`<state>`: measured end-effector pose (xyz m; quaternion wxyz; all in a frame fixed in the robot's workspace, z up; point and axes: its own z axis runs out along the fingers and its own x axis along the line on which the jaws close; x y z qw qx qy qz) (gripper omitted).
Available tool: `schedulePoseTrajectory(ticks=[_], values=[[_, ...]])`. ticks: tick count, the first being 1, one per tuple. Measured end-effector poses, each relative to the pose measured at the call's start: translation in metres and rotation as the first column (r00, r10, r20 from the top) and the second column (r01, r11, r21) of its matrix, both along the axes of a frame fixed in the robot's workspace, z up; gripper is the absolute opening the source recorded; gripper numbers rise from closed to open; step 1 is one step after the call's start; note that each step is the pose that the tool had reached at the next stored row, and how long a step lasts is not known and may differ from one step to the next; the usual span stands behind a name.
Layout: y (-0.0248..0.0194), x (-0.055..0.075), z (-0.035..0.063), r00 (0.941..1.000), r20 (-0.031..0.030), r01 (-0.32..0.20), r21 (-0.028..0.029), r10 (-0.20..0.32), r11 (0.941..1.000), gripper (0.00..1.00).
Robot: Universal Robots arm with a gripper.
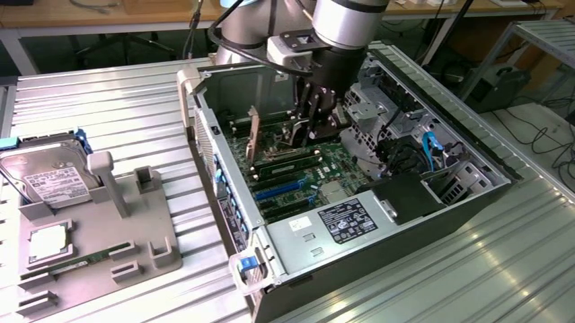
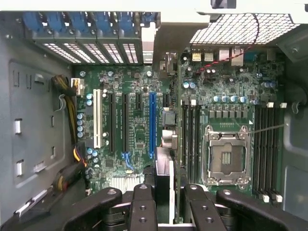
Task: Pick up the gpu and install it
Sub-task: 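Insert the gpu into the slot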
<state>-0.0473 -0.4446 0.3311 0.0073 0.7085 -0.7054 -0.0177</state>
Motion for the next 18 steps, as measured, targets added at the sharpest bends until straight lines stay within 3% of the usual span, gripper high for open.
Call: schedulePoseTrajectory(ticks=[2, 3, 4, 9, 18], values=[[0.0000, 0.000, -0.0036, 1.0000, 0.0004, -0.002, 0.0000, 0.002, 1.0000, 0.28], [0.0000, -0.001, -0.0055, 1.0000, 0.0060, -0.003, 0.0001, 0.003, 1.0000, 0.28], [0.0000, -0.002, -0.0072, 1.0000, 0.0069, -0.004, 0.0000, 0.004, 1.0000, 0.28], [0.0001, -0.004, -0.0196, 1.0000, 0.0070, -0.005, -0.0001, 0.005, 1.0000, 0.28], [-0.0012, -0.005, -0.0213, 1.0000, 0.0071, -0.005, 0.0000, 0.005, 1.0000, 0.28]])
